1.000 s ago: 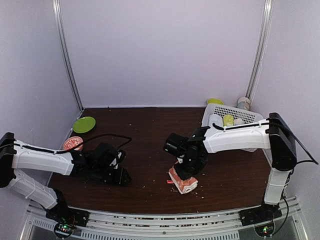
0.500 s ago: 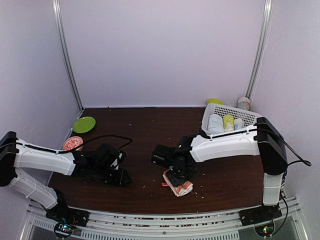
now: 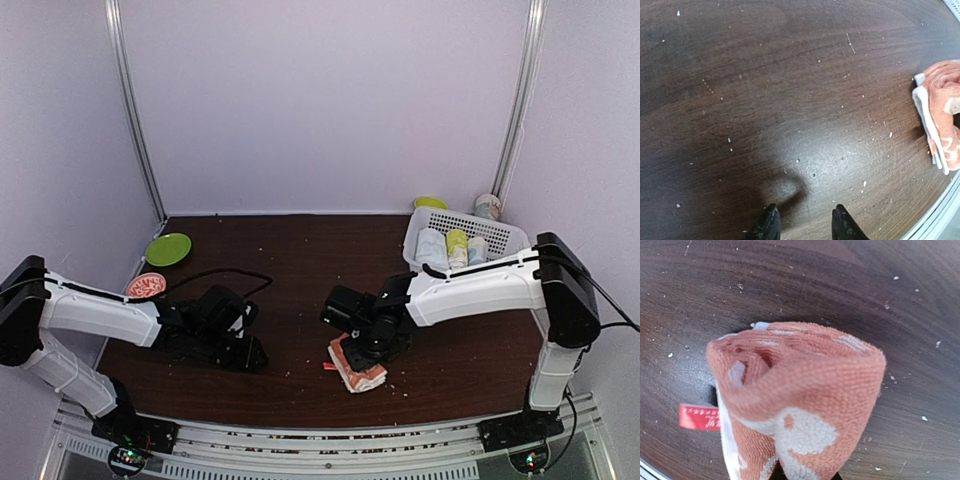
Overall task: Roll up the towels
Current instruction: Pick up the towel from the center of the board, then place the towel in the storage box.
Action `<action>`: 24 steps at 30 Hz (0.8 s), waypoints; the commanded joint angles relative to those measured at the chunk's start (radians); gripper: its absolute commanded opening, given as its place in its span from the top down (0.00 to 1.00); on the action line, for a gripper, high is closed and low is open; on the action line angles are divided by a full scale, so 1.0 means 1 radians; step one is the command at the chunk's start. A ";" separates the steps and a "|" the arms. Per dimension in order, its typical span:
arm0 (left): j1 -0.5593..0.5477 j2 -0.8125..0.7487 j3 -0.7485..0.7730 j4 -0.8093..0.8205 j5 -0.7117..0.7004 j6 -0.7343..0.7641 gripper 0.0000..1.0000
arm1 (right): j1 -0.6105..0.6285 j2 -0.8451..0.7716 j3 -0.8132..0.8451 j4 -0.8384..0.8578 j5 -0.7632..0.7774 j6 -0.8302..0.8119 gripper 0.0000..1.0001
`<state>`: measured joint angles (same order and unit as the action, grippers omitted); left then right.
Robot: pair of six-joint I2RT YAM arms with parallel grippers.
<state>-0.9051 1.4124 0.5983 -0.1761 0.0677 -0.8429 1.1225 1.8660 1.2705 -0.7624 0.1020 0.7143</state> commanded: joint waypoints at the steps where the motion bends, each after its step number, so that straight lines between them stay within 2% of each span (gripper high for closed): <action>1: 0.002 0.009 0.023 0.029 0.006 0.011 0.63 | -0.012 -0.089 -0.002 -0.059 0.087 0.003 1.00; 9: 0.002 0.004 0.040 -0.008 -0.002 0.014 0.65 | -0.056 -0.259 0.040 -0.221 0.201 -0.038 1.00; 13: 0.001 -0.005 0.064 -0.057 -0.011 0.031 0.65 | -0.120 -0.380 0.066 -0.313 0.267 -0.079 1.00; 16: 0.002 -0.009 0.090 -0.094 -0.025 0.050 0.65 | -0.216 -0.456 0.100 -0.367 0.315 -0.126 1.00; 19: 0.001 -0.004 0.112 -0.103 -0.032 0.055 0.65 | -0.364 -0.509 0.129 -0.369 0.317 -0.185 1.00; 24: 0.002 0.020 0.147 -0.097 -0.008 0.061 0.65 | -0.600 -0.508 0.164 -0.319 0.285 -0.270 1.00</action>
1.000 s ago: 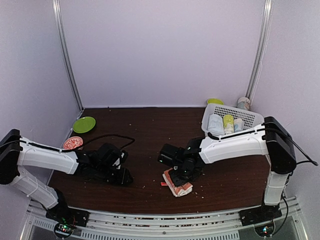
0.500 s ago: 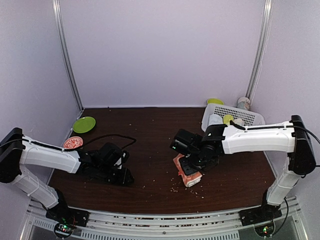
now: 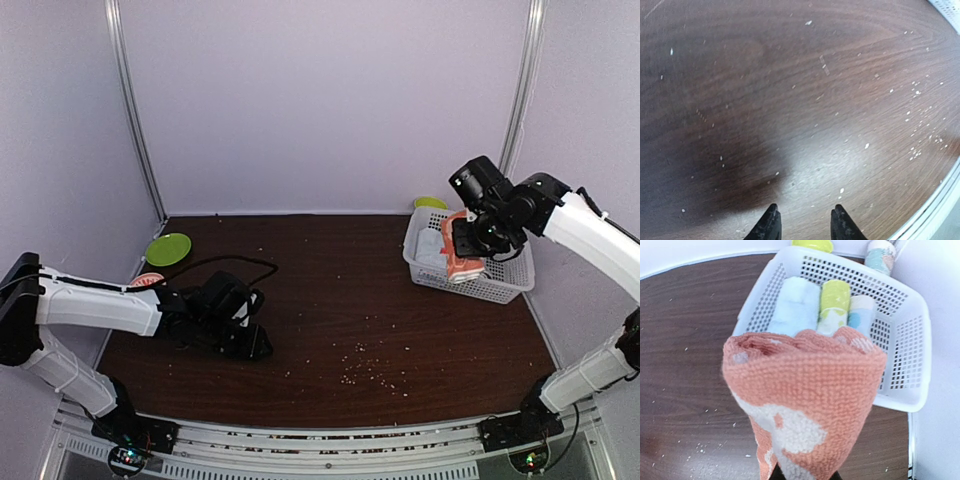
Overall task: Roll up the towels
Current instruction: Place the towel in the storage box.
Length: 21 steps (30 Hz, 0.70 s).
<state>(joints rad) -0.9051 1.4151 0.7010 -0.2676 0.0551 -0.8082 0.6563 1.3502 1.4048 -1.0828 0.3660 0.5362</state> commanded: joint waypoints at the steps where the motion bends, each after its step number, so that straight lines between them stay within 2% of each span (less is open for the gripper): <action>1: 0.002 0.020 0.050 -0.007 0.011 0.030 0.65 | -0.178 0.021 0.038 0.012 0.019 -0.106 1.00; 9: 0.002 0.027 0.077 -0.053 0.014 0.089 0.65 | -0.454 0.189 0.144 0.070 0.046 -0.188 1.00; 12: 0.002 0.045 0.079 -0.049 0.019 0.097 0.65 | -0.533 0.268 0.186 0.085 -0.011 -0.203 1.00; 21: 0.002 0.127 0.136 -0.064 0.001 0.118 0.65 | -0.651 0.516 0.352 0.060 -0.006 -0.251 1.00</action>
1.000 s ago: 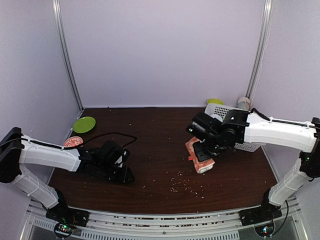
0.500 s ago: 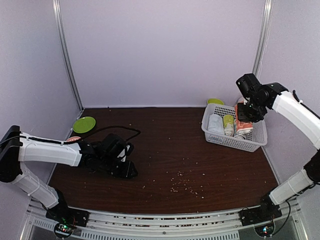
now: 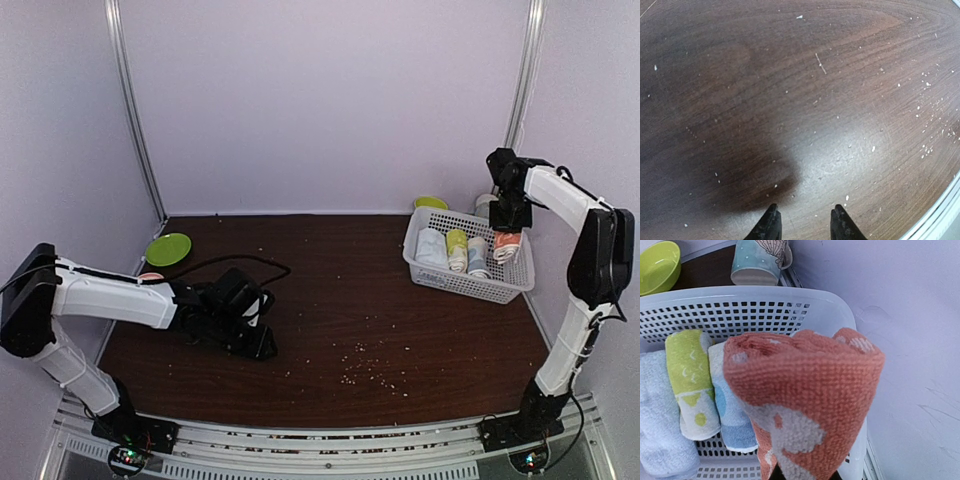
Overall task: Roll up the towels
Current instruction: Place the towel in the storage box.
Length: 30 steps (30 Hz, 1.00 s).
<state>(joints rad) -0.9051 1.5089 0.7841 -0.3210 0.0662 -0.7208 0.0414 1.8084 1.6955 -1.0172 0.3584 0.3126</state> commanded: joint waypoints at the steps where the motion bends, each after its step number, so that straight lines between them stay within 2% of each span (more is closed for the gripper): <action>1: 0.002 0.045 0.065 -0.016 -0.013 0.033 0.65 | -0.041 0.084 0.075 -0.007 -0.001 -0.027 1.00; 6: 0.002 0.116 0.133 -0.049 -0.017 0.060 0.66 | -0.049 0.208 0.148 -0.014 -0.005 -0.023 1.00; 13: 0.002 0.161 0.187 -0.078 -0.039 0.087 0.66 | -0.049 0.296 0.177 -0.013 -0.022 -0.023 1.00; 30: 0.002 0.181 0.188 -0.078 -0.039 0.094 0.66 | -0.086 0.352 0.140 -0.018 0.005 -0.021 1.00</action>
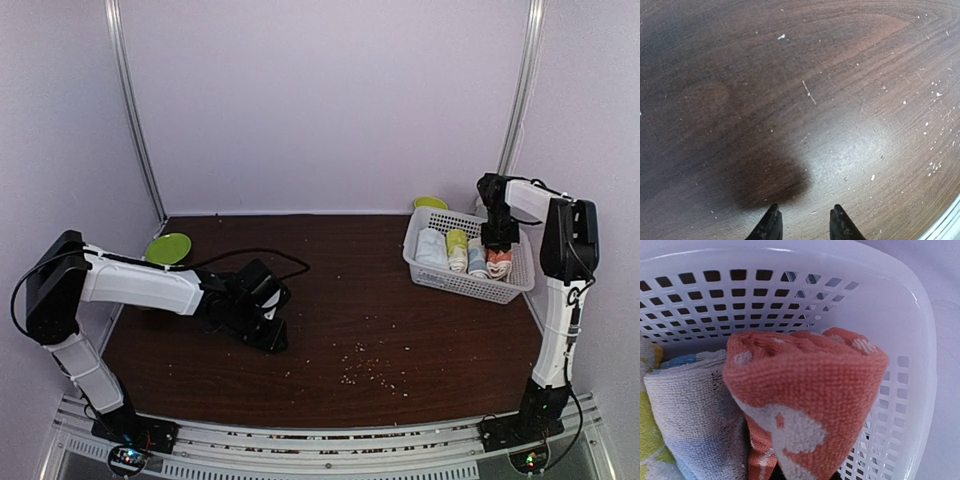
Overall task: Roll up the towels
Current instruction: Place the towel in the storage box.
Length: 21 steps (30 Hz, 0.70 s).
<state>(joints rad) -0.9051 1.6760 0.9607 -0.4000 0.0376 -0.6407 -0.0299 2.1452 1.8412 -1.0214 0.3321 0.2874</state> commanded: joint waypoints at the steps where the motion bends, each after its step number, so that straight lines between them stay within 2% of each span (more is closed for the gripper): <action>1: 0.001 0.013 0.010 0.001 -0.011 0.014 0.66 | -0.015 0.004 -0.006 -0.011 0.033 0.003 1.00; 14: 0.002 -0.029 -0.032 0.013 -0.012 0.002 0.66 | -0.016 -0.053 0.027 -0.056 0.036 -0.024 1.00; 21: 0.001 -0.027 -0.039 0.025 -0.009 -0.006 0.67 | -0.016 -0.025 0.007 -0.062 0.022 -0.030 1.00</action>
<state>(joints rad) -0.9051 1.6680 0.9249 -0.3977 0.0372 -0.6411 -0.0402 2.1464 1.8416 -1.0588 0.3397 0.2646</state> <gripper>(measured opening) 0.335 0.105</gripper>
